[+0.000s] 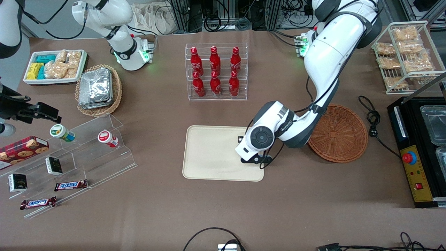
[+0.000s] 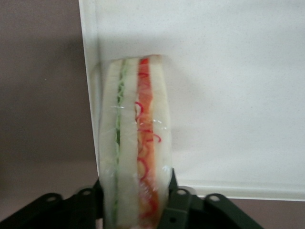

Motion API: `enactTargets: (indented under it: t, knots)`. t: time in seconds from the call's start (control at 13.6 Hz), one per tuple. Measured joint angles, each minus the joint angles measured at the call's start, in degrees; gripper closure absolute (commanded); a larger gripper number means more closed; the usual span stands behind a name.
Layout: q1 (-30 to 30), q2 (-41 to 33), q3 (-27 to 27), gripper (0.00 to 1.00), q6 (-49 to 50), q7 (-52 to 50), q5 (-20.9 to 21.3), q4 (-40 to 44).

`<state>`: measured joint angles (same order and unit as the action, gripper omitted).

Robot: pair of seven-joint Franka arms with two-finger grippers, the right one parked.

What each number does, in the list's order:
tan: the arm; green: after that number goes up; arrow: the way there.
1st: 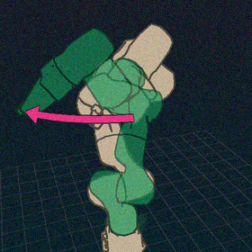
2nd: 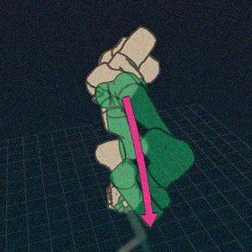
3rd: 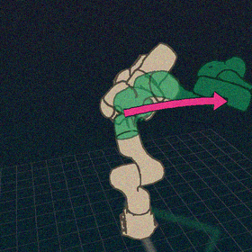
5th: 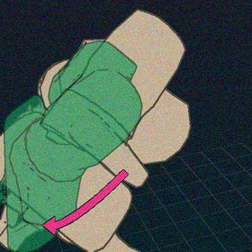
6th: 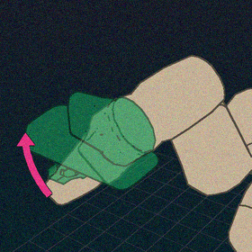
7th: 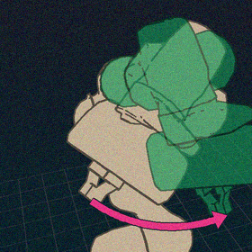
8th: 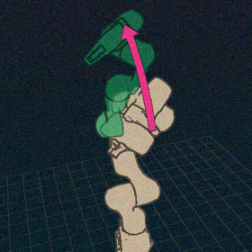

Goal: Place sandwich from basket to tray
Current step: 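Lower the sandwich onto the tray and open the left gripper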

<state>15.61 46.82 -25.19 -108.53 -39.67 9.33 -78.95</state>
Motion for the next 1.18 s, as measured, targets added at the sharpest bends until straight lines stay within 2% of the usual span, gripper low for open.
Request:
enactTargets:
  t: [0.52,0.66,0.81,1.03,1.18]
  knots:
    - [-0.19,-0.52,0.14,0.0,0.47,-0.63,0.23,1.57]
    - [-0.22,-2.14,1.3,0.0,3.33,-0.64,0.4,2.28]
    - [-0.31,-5.32,3.16,0.0,8.32,-0.67,0.35,2.73]
    - [-0.38,-11.78,6.11,0.0,9.84,-0.68,-0.89,1.38]
    - [-0.3,-18.81,8.15,0.0,5.53,-0.73,-2.96,-6.07]
